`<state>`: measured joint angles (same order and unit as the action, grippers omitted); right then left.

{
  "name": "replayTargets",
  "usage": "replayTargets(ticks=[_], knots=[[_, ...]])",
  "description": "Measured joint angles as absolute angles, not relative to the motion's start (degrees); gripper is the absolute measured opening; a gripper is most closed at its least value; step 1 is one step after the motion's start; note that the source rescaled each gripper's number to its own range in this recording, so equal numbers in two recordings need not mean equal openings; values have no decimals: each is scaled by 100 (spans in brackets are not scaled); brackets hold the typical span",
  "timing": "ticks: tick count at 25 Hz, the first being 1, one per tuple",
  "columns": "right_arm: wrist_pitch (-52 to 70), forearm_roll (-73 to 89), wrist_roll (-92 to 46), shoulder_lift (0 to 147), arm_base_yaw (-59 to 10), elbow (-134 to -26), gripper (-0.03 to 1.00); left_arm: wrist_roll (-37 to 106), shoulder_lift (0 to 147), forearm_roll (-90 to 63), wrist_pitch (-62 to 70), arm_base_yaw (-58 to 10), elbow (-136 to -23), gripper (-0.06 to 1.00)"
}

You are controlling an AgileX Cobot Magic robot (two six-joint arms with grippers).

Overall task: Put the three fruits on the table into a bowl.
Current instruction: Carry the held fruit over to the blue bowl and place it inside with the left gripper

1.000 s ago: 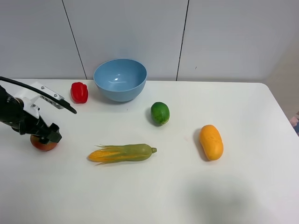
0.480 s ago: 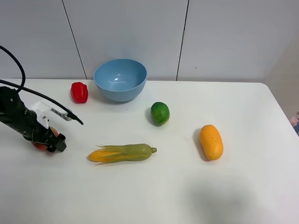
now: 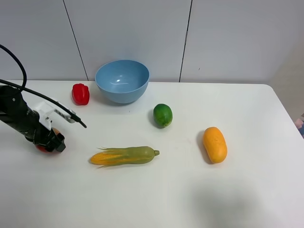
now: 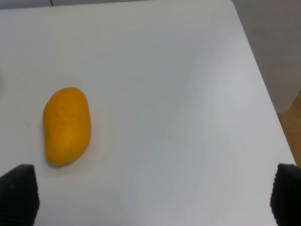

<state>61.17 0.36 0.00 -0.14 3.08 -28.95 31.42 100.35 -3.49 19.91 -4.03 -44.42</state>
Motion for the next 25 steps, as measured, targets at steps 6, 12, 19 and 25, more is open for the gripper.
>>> replayTargets(ticks=[6,12,19,25], knots=[[6117,36,0,-14,308,-2895,99,2307,9501,-510,1766,-1402,-5910,15],[6117,36,0,-14,308,-2895,99,2093,10488,-543,1343,-2147,-7891,15],[6117,36,0,-14,308,-2895,99,2089,12225,-550,1067,-2195,-9235,15],[6117,36,0,-14,308,-2895,99,2066,12656,-601,1075,-2195,-9579,15]])
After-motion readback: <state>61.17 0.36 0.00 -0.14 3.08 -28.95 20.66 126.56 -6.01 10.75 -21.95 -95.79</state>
